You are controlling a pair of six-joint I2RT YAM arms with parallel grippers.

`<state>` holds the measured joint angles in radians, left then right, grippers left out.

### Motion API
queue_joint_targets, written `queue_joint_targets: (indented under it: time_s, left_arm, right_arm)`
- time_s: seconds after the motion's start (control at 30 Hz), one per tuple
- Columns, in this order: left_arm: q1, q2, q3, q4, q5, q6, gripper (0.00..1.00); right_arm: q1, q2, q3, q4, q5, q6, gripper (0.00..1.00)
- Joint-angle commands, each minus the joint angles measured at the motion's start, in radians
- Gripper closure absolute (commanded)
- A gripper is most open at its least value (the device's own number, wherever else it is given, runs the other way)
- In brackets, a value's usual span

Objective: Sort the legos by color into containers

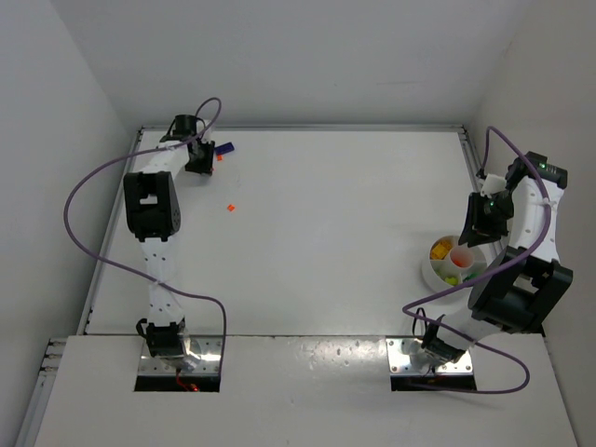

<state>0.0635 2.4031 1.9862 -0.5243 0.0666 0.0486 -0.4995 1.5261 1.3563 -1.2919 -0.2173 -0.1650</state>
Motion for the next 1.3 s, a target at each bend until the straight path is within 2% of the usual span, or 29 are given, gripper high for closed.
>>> queue_joint_targets:
  time_s: [0.0, 0.5, 1.0, 1.27]
  left_arm:
    - [0.006, 0.059, 0.008, -0.056, -0.001, 0.028, 0.58]
    - [-0.033, 0.113, 0.059, -0.083, 0.070, 0.089, 0.57]
    - [-0.060, 0.131, 0.091, -0.125, 0.079, 0.119, 0.57]
    - [-0.070, 0.131, 0.091, -0.144, 0.088, 0.109, 0.51]
  right_arm:
    - [0.006, -0.023, 0.037, -0.003, -0.013, -0.011, 0.73]
    - [0.006, -0.014, 0.046, -0.012, -0.022, -0.011, 0.73]
    - [0.006, -0.014, 0.046, -0.012, -0.022, -0.011, 0.73]
    - [0.006, -0.014, 0.046, -0.012, -0.022, -0.011, 0.73]
